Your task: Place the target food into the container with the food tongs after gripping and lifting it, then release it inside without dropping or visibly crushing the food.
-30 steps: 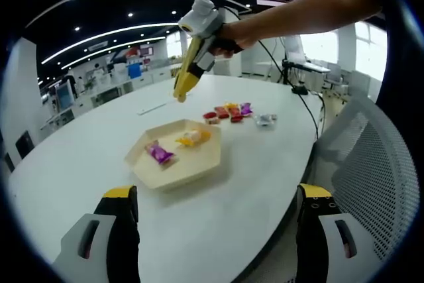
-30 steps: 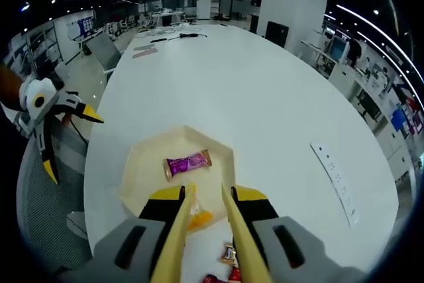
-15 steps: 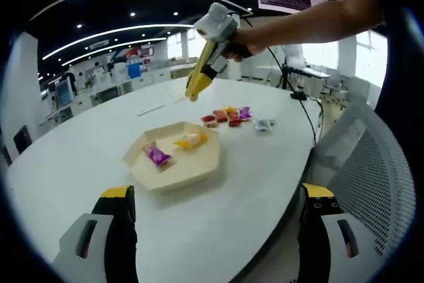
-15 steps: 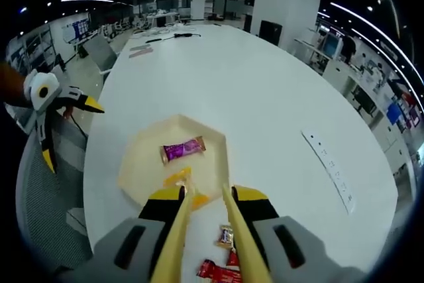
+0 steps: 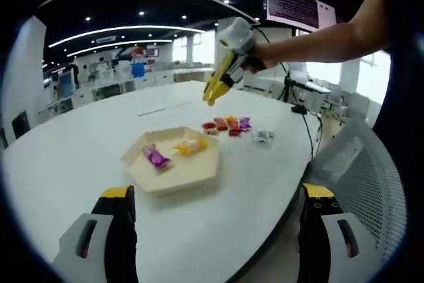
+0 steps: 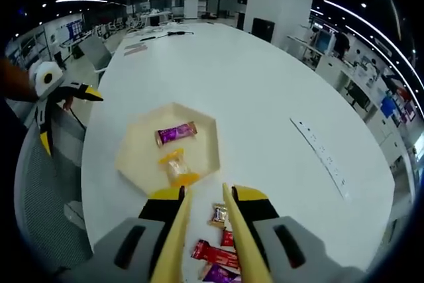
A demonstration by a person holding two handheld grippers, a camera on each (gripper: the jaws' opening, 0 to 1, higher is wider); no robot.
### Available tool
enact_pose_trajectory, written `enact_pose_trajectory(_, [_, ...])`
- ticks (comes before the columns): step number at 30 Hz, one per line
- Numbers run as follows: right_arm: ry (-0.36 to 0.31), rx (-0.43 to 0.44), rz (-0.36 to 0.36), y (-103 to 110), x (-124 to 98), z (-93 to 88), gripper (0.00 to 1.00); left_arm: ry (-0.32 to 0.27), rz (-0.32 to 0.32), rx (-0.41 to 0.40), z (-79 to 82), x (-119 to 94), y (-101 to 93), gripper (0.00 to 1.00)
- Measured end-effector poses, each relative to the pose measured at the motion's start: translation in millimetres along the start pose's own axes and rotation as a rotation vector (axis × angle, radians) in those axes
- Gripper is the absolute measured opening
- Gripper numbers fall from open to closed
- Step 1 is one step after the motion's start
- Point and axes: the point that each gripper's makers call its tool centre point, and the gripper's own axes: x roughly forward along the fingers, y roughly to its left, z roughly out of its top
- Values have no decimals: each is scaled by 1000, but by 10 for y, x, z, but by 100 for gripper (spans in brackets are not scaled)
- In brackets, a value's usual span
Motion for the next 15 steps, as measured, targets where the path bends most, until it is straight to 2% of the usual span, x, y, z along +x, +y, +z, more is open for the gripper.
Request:
enact_pose_trajectory(8, [6, 23, -24, -76, -92, -150, 27, -6, 6, -1, 5, -1, 5, 99])
enact_pose_trajectory(15, [2, 35, -32, -103, -96, -183, 27, -8, 2, -9, 15, -7, -6, 99])
